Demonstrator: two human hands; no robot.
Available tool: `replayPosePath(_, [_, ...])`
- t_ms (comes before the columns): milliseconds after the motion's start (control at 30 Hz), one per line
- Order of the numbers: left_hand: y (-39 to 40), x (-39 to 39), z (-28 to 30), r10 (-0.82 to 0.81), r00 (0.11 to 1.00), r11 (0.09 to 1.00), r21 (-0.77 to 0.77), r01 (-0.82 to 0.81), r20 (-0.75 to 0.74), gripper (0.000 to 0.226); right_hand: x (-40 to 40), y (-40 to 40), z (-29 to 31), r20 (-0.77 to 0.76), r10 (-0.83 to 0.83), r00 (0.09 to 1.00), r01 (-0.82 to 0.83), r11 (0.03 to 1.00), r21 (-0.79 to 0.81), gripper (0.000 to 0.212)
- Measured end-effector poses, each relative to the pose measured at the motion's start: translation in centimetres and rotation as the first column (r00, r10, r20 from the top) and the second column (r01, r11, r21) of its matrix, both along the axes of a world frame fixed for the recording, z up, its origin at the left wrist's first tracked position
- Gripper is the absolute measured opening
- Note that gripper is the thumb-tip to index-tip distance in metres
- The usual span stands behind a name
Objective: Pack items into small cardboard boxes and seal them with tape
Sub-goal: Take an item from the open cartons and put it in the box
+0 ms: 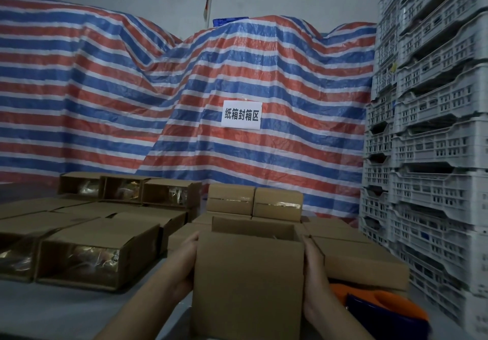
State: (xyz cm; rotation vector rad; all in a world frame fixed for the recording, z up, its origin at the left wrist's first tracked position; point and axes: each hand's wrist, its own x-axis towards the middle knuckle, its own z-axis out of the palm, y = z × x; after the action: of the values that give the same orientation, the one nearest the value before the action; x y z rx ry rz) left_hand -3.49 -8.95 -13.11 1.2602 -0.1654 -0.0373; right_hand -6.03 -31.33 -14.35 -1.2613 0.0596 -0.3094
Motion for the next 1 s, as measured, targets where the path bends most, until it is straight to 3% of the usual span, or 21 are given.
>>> replayPosePath(167, [-0.2, -0.2, -0.1, -0.006, 0.999, 1.000, 0.027, 0.007, -0.033, 0.019, -0.2, 0.1, -0.1, 0.003, 0.019, 1.000, -0.019, 1.000, -0.008, 0.056])
replayPosePath(300, [-0.2, -0.1, -0.1, -0.028, 0.999, 0.997, 0.070, 0.029, -0.024, 0.018, -0.5, 0.0, 0.3, -0.043, 0.016, 0.999, -0.022, 0.992, -0.123, 0.031])
replayPosePath(433, [0.1, -0.3, -0.2, -0.053, 0.999, 0.994, 0.095, 0.052, 0.010, 0.020, -0.7, -0.3, 0.8, -0.075, 0.026, 0.997, -0.039, 0.984, -0.175, 0.024])
replayPosePath(533, [0.9, 0.1, -0.3, -0.080, 0.996, 0.994, 0.084, 0.076, 0.038, 0.045, -0.3, -0.4, 0.6, -0.088, 0.021, 0.996, -0.036, 0.985, -0.170, 0.022])
replayPosePath(667, [2.3, 0.3, -0.4, -0.234, 0.971, 0.969, 0.087, 0.229, 0.051, 0.073, 0.1, -0.4, 0.5, -0.074, 0.002, 0.997, -0.014, 0.987, -0.162, 0.021])
replayPosePath(867, [1.6, -0.1, -0.4, -0.179, 0.982, 0.978, 0.114, 0.172, 0.060, 0.046, 0.0, -0.2, 0.7, -0.097, -0.021, 0.995, 0.007, 0.990, -0.142, 0.022])
replayPosePath(1000, [0.2, -0.2, -0.7, -0.021, 1.000, 0.995, 0.095, 0.019, 0.019, 0.032, -0.2, -0.1, 0.8, -0.105, -0.041, 0.994, 0.024, 0.988, -0.154, 0.014])
